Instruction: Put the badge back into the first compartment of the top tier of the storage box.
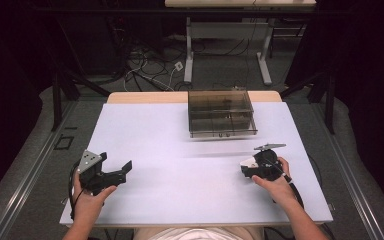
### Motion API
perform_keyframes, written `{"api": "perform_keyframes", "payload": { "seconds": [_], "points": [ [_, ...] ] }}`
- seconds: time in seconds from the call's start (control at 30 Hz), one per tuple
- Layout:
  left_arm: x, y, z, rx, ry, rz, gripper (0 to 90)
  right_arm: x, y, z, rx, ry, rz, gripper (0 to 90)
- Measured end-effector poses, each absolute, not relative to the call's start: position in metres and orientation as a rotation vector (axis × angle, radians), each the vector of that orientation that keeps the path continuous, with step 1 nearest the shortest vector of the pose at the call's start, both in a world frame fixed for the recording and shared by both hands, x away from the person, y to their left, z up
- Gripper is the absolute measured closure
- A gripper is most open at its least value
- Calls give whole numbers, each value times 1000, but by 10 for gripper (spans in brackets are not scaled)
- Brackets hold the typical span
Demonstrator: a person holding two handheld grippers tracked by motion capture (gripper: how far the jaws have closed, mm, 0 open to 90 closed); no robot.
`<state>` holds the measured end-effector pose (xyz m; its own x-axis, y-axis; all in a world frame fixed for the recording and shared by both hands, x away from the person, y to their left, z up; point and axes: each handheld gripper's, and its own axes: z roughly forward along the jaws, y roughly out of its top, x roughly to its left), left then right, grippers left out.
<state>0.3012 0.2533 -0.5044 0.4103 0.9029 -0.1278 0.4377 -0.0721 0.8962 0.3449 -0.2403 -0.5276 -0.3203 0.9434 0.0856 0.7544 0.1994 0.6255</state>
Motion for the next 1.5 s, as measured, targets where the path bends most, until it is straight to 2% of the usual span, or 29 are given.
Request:
{"api": "perform_keyframes", "payload": {
  "seconds": [1.03, 1.5],
  "points": [
    [302, 252, -505, 1686, 1189, 586, 15, 355, -250, -525, 1737, 1959, 832, 327],
    [302, 252, -506, 1685, 1193, 584, 15, 361, -241, -517, 1758, 1946, 842, 328]
  ]
}}
